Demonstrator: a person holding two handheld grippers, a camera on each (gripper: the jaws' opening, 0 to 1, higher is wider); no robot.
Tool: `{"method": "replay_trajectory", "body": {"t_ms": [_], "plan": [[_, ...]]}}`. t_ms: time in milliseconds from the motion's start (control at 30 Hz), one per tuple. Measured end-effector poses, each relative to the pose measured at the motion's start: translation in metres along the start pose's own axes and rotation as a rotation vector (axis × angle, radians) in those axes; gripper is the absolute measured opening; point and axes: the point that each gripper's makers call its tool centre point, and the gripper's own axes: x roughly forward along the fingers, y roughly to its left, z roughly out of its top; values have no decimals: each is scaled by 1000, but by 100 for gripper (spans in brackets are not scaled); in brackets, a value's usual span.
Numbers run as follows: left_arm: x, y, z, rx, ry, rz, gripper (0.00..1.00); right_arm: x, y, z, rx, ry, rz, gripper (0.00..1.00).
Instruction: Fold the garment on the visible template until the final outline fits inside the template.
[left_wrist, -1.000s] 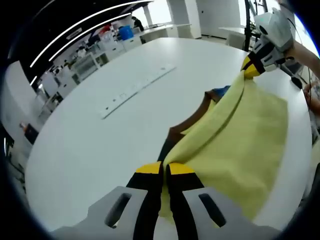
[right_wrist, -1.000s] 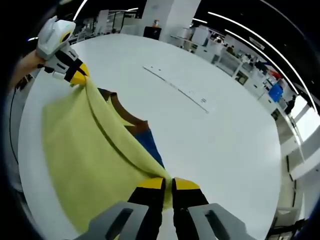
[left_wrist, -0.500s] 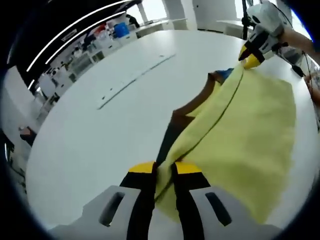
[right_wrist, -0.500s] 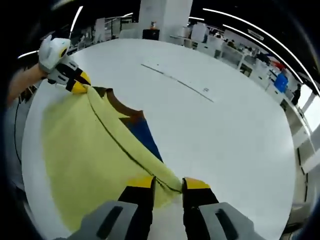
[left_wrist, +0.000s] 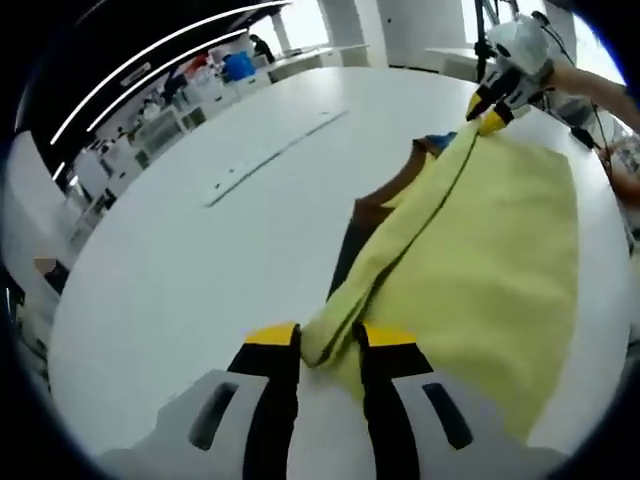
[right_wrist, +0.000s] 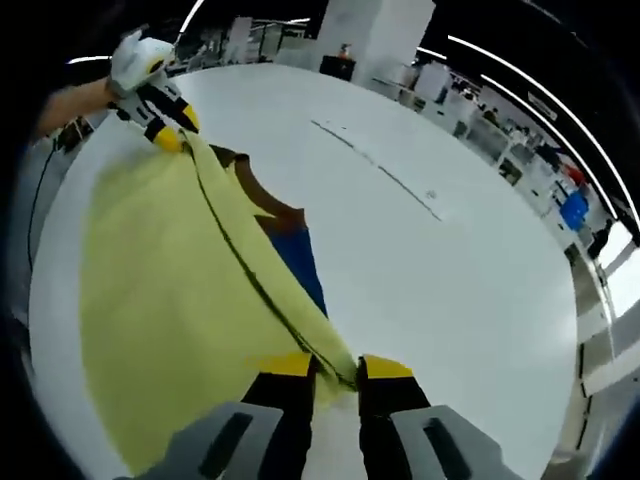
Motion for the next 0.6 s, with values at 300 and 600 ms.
{"method": "replay_trajectory", "body": {"t_ms": [300,600], "plan": [[-1,19,9,-346,-122,69,2,-3,-15,6,350,-72,-36,0],[-2,32,-6,-484,-103,150,12,2,-23,-4,576,-68,-73,13]]}}
